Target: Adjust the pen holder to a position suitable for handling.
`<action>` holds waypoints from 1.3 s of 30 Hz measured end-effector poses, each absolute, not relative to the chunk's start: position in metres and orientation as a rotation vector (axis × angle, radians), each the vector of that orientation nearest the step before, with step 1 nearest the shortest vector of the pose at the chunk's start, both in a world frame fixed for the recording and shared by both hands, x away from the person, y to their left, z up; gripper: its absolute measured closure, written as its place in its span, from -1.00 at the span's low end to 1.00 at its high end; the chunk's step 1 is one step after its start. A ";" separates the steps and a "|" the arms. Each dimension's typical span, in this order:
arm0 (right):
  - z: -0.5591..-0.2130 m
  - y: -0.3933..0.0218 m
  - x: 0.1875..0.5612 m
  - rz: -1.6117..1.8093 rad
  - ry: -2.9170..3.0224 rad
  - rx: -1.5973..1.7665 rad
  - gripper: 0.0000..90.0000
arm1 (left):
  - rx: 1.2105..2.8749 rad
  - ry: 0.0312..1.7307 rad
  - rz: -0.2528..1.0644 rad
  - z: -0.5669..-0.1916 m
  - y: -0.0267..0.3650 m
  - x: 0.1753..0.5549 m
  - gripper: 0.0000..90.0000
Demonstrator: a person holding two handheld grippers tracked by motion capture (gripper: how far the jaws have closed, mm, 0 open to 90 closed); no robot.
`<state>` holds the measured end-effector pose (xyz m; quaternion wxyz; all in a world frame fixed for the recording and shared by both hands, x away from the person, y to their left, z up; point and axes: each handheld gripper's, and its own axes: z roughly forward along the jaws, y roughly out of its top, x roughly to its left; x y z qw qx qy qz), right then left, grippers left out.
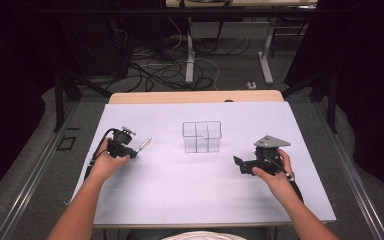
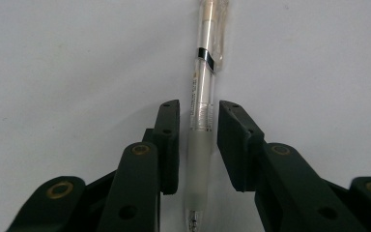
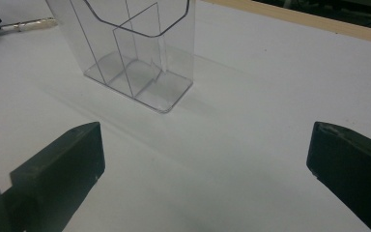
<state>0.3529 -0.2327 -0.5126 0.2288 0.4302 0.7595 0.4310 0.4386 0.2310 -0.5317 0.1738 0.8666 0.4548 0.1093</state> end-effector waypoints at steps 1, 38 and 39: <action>-0.513 -0.233 0.353 1.185 2.090 1.187 -1.00 | 2.460 1.290 0.309 -0.532 0.231 0.439 0.60; -0.513 -0.233 0.353 1.187 2.096 1.185 -1.00 | 2.407 1.336 0.195 -0.526 0.230 0.434 0.76; -0.513 -0.232 0.353 1.187 2.096 1.185 -1.00 | 2.400 1.338 0.200 -0.525 0.229 0.433 0.76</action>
